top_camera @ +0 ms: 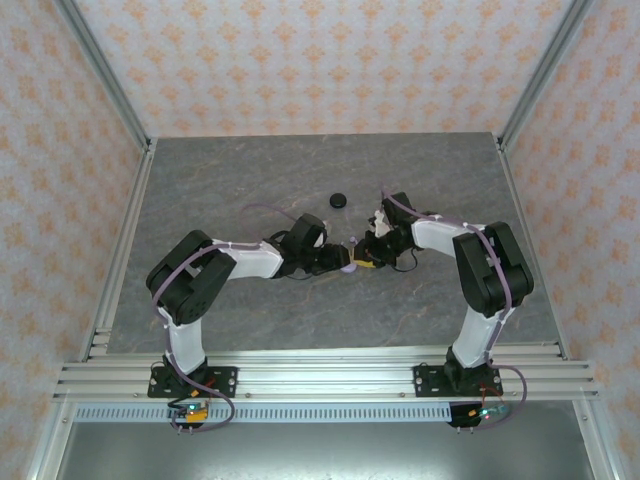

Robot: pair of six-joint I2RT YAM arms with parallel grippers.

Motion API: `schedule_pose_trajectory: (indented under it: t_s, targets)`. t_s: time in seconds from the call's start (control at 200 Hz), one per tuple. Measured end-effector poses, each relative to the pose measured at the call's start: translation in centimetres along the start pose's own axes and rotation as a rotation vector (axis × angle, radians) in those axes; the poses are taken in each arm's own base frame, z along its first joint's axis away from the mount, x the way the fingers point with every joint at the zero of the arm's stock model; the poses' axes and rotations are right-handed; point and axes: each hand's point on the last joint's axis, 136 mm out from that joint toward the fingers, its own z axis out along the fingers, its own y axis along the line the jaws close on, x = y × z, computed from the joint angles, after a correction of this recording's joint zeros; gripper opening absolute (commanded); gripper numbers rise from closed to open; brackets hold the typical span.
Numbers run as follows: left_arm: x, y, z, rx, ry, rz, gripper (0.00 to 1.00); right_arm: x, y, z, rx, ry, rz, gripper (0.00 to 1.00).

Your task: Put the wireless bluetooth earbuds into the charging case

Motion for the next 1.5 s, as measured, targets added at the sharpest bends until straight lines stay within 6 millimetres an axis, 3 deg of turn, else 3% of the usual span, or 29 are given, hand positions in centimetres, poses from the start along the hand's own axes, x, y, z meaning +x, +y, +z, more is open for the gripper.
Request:
schedule_pose_trajectory:
  t_s: [0.771,1.116,1.361,1.502]
  targets:
    - [-0.4,-0.4,0.9,0.035,0.013,-0.052,0.39,-0.1,0.1,0.0,-0.010,-0.002,0.005,0.20]
    - [-0.3,-0.6,1.1,0.047,0.020,-0.066,0.29,-0.2,-0.1,-0.1,-0.013,-0.003,0.013,0.21]
    - [0.0,-0.4,0.5,0.042,0.013,-0.060,0.22,-0.1,-0.2,-0.4,0.000,-0.014,0.027,0.33]
    - [0.4,-0.8,-1.0,0.048,-0.002,-0.036,0.20,-0.6,1.2,-2.7,-0.012,-0.082,0.003,0.37]
